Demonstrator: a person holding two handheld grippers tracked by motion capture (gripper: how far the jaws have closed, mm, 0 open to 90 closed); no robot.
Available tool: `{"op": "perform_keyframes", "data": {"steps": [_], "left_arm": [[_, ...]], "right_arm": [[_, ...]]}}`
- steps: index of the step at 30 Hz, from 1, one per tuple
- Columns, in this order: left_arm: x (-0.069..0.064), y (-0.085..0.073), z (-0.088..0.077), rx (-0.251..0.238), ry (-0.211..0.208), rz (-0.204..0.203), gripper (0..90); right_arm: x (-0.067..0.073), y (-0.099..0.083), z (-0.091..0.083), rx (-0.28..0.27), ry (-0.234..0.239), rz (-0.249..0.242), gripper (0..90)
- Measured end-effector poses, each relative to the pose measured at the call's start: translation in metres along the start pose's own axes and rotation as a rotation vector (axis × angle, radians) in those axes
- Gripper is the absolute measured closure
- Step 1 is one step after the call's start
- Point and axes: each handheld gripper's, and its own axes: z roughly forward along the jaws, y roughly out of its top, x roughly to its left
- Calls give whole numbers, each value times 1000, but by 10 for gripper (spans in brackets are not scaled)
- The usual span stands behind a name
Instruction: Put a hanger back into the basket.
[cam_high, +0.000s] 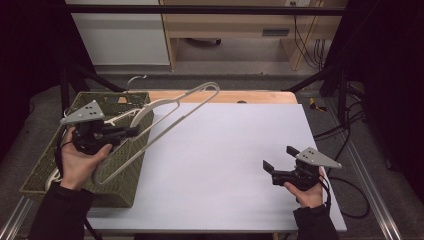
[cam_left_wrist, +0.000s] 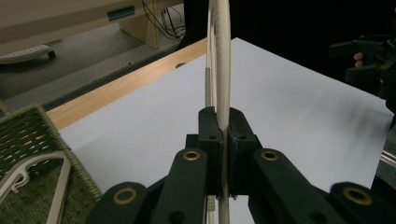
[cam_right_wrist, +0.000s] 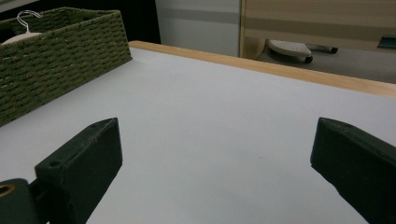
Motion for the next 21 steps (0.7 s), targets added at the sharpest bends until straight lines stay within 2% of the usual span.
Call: {"op": "perform_keyframes", "data": {"steps": [6, 10, 12, 17, 21], "left_arm": [[23, -4, -23, -10, 51, -18, 863], [41, -9, -36, -24, 72, -54, 863], [49, -12, -41, -27, 87, -57, 863], [69, -22, -50, -9, 126, -55, 863], [82, -32, -55, -4, 138, -65, 863]], "right_arm": [[0, 0, -1, 1, 4, -9, 26], [1, 0, 0, 5, -1, -2, 26], [0, -1, 1, 7, 1, -11, 26], [1, -1, 2, 12, 1, -5, 26], [1, -1, 2, 14, 1, -7, 26]]}}
